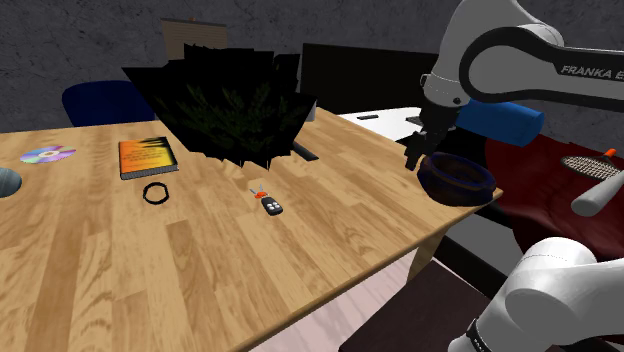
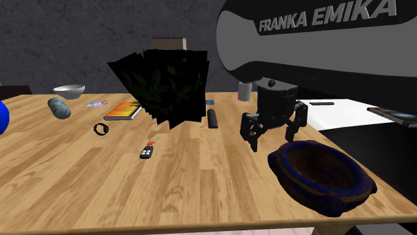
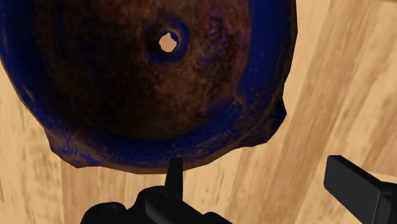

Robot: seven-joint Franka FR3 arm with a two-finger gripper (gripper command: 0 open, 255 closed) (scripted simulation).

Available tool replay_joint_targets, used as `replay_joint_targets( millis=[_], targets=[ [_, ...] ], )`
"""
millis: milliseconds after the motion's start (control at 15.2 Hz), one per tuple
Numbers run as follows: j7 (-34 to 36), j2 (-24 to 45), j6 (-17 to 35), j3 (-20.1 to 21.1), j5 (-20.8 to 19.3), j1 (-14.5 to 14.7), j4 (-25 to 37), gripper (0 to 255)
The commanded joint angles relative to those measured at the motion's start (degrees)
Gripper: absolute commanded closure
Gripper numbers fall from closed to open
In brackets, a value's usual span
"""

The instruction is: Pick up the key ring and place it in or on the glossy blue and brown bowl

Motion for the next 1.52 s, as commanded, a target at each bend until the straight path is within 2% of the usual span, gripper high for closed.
replay_joint_targets(
  millis=[0,792,1122,1452],
  targets=[
    [0.00,0.00,0.00,0.00,0.00,0.00,0.00,0],
    [13.55,18.26,3.95,11.47,7.67,3.33,11.06,0],
    [19.16,27.30,4.87,15.86,8.68,4.11,18.25,0],
    [25.05,37.23,4.99,19.95,7.99,5.06,27.07,0]
  ],
)
